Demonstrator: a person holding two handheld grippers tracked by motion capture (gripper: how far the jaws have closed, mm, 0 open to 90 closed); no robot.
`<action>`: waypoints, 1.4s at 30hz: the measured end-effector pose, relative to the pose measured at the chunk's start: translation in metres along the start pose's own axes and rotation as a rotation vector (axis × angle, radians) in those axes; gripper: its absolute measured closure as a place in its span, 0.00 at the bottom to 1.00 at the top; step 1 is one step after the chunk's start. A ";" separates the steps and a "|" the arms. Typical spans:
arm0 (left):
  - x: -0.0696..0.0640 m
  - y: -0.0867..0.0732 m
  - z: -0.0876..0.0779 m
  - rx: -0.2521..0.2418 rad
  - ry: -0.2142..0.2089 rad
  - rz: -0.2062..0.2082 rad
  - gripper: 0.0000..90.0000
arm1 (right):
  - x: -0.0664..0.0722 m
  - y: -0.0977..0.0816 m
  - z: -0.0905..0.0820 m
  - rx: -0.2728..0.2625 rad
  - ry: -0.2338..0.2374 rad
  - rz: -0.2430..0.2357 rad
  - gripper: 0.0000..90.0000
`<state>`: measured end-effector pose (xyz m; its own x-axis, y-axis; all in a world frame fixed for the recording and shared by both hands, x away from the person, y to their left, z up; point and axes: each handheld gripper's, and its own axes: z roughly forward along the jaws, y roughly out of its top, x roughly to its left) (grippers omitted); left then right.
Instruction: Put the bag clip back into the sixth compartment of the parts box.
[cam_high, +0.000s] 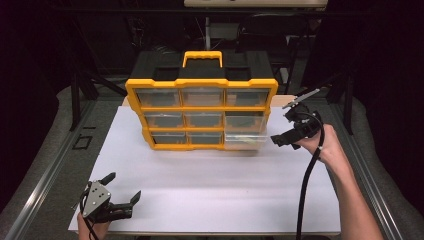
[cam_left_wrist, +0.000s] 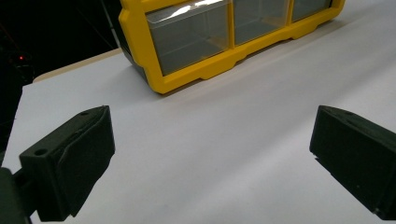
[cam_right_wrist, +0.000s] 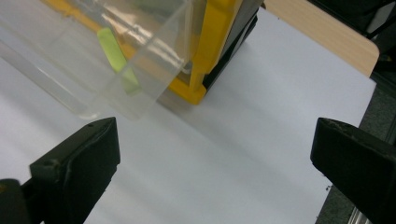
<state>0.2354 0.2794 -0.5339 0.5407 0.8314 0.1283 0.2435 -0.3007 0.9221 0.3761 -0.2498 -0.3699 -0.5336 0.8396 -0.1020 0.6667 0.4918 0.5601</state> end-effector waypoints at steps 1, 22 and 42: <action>0.000 0.000 0.000 0.001 -0.001 0.002 0.00 | 0.000 -0.003 0.002 -0.002 -0.001 0.006 0.00; 0.001 0.000 0.000 0.001 0.000 0.002 0.00 | 0.026 -0.060 0.057 -0.008 0.044 0.008 0.00; 0.001 0.000 0.000 0.002 0.001 0.001 0.00 | 0.063 -0.096 0.087 -0.106 0.098 -0.015 0.00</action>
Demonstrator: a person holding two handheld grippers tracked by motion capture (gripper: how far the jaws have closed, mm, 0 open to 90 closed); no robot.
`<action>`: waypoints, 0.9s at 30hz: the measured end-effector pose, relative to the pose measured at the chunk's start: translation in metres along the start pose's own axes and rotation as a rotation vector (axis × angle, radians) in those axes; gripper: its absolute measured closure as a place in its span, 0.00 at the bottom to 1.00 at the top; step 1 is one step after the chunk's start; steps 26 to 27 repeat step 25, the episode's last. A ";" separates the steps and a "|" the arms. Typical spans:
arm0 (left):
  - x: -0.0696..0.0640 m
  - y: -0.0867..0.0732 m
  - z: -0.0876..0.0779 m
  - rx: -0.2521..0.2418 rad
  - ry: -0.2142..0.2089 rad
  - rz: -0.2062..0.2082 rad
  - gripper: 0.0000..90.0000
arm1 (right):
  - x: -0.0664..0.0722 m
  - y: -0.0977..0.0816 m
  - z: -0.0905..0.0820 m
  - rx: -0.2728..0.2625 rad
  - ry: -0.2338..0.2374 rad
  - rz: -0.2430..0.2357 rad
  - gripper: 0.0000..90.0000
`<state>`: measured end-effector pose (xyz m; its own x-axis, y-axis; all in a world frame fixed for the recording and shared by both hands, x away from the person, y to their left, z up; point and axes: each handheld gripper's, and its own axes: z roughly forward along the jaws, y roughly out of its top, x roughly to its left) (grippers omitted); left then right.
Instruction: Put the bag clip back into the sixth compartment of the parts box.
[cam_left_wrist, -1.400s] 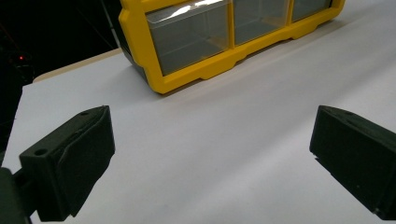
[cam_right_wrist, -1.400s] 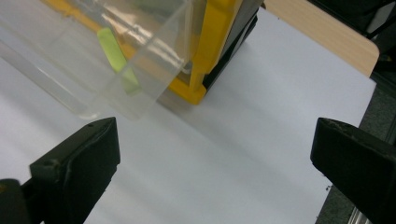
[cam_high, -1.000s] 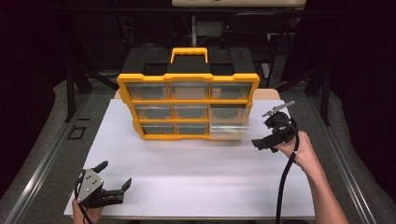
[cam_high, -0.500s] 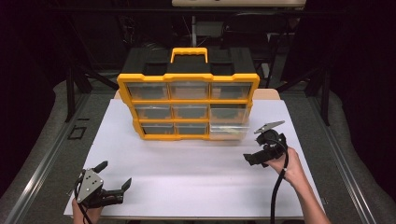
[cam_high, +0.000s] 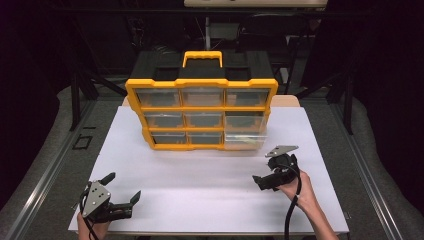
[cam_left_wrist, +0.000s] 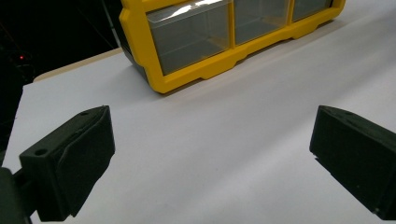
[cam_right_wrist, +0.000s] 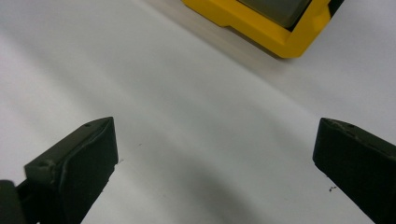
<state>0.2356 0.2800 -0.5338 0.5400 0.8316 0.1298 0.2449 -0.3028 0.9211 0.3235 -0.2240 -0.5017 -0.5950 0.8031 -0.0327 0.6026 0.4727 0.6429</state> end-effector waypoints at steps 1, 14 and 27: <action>0.000 0.000 0.000 0.000 -0.001 0.001 0.00 | 0.001 -0.001 0.001 -0.009 0.001 -0.001 0.00; 0.000 0.000 0.000 0.001 -0.003 0.001 0.00 | 0.022 -0.028 0.003 -0.115 -0.034 -0.024 0.00; 0.000 0.001 0.001 -0.001 -0.005 0.006 0.00 | 0.033 -0.050 -0.015 -0.250 -0.064 -0.004 0.00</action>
